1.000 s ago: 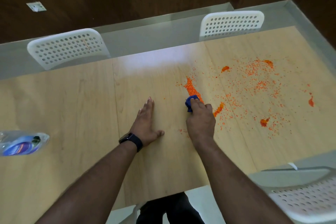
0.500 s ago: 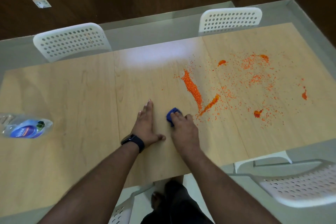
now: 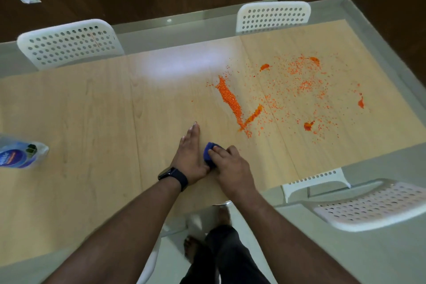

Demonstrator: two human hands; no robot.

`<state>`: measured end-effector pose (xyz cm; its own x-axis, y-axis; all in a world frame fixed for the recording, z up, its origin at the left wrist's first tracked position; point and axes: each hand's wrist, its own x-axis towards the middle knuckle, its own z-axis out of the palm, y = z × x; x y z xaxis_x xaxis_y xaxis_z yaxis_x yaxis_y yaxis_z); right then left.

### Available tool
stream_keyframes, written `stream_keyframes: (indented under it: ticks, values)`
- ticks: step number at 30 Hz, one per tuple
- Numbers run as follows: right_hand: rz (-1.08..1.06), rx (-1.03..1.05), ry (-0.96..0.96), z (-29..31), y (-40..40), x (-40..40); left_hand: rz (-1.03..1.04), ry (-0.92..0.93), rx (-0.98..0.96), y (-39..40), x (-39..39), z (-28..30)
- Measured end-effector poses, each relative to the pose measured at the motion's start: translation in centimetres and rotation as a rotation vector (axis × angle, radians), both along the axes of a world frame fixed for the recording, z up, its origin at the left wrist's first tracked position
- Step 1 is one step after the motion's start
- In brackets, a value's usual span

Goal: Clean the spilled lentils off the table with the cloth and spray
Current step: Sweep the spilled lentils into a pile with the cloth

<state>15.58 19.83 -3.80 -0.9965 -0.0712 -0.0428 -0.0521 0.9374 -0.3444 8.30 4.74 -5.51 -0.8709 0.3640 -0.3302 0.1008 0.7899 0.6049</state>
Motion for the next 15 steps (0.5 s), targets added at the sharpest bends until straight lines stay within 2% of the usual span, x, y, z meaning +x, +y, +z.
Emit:
stream_keyframes:
  ticks: [4,10,15]
  values:
    - [-0.049,0.038,0.033,-0.8,3.2,0.2,0.008,0.053,-0.040,1.6,0.6,-0.5]
    - [-0.159,0.037,-0.015,-0.6,10.2,-5.5,0.033,0.080,-0.079,4.9,-0.1,-0.8]
    - [-0.079,0.033,0.073,0.7,12.1,-5.0,0.060,0.069,-0.086,8.1,-0.7,-0.2]
